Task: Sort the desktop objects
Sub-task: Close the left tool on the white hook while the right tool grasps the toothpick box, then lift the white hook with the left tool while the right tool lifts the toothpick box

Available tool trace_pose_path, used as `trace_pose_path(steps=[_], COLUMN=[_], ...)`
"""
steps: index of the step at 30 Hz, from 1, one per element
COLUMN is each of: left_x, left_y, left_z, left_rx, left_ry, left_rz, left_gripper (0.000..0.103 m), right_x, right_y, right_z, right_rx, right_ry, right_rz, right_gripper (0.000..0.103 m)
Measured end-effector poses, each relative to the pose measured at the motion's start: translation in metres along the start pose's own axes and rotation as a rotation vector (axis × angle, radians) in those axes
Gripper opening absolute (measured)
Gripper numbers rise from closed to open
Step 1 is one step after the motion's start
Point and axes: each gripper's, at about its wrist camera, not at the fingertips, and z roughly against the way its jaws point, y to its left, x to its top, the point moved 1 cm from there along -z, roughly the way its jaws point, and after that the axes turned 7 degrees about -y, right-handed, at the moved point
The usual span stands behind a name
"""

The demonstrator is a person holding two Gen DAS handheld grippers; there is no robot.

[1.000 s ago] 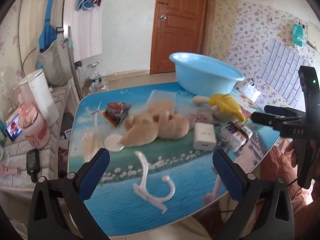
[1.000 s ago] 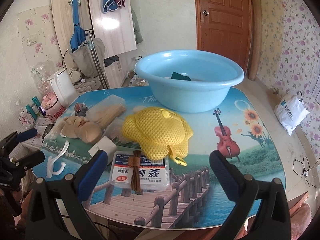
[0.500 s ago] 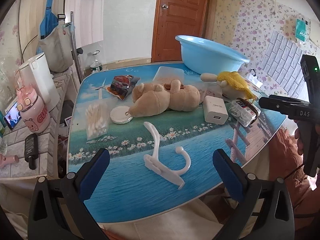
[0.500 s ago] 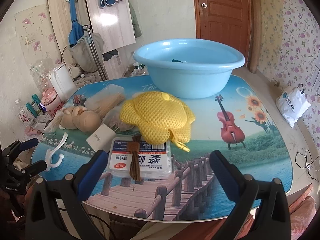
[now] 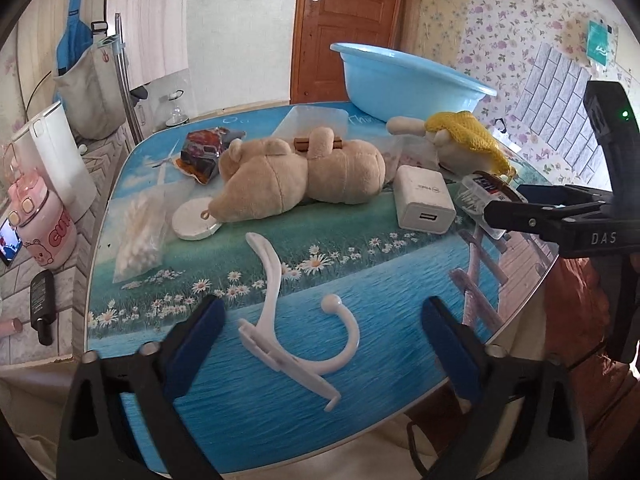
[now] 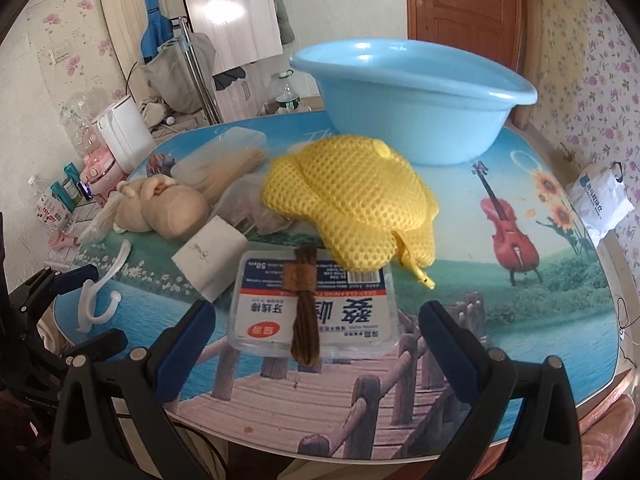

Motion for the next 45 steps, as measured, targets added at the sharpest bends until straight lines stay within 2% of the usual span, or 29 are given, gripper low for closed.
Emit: trace_pose_path(steps=[1, 2, 3, 9, 14, 19, 26, 32, 35, 36, 45], left_x=[0.001, 0.001, 0.002, 0.005, 0.010, 0.010, 0.010, 0.011, 0.011, 0.011, 0.011], left_y=[0.000, 0.000, 0.001, -0.003, -0.006, -0.010, -0.013, -0.014, -0.014, -0.014, -0.014], left_z=[0.001, 0.001, 0.002, -0.002, -0.004, -0.011, -0.013, -0.014, -0.015, -0.015, -0.016], left_rx=[0.003, 0.009, 0.014, 0.001, -0.014, -0.014, -0.004, 0.005, 0.006, 0.006, 0.004], left_ry=[-0.007, -0.013, -0.019, -0.017, -0.022, -0.010, -0.018, -0.026, -0.027, -0.028, -0.028], left_rz=[-0.003, -0.006, -0.008, -0.023, -0.024, -0.042, -0.065, -0.078, -0.078, -0.077, -0.074], left_gripper=[0.074, 0.057, 0.055, 0.055, 0.055, 0.055, 0.055, 0.055, 0.055, 0.055, 0.055], right_x=[0.000, 0.000, -0.001, -0.004, -0.006, -0.013, -0.012, -0.013, -0.013, -0.013, -0.017], right_y=[-0.001, -0.002, -0.003, -0.013, -0.039, -0.065, -0.062, -0.064, -0.065, -0.064, -0.061], right_z=[0.001, 0.001, 0.001, 0.013, 0.030, 0.029, 0.022, 0.008, 0.005, 0.003, 0.001], right_rx=[0.004, 0.015, 0.027, 0.024, -0.062, -0.136, -0.160, -0.162, -0.151, -0.149, -0.152], right_ry=[-0.004, -0.002, 0.000, -0.023, -0.057, -0.039, -0.067, -0.044, -0.035, -0.024, -0.037], right_rz=[0.001, 0.001, -0.002, -0.003, -0.027, -0.060, -0.015, -0.005, 0.004, 0.007, 0.007], right_gripper=[0.098, 0.091, 0.082, 0.081, 0.081, 0.081, 0.081, 0.082, 0.090, 0.102, 0.103])
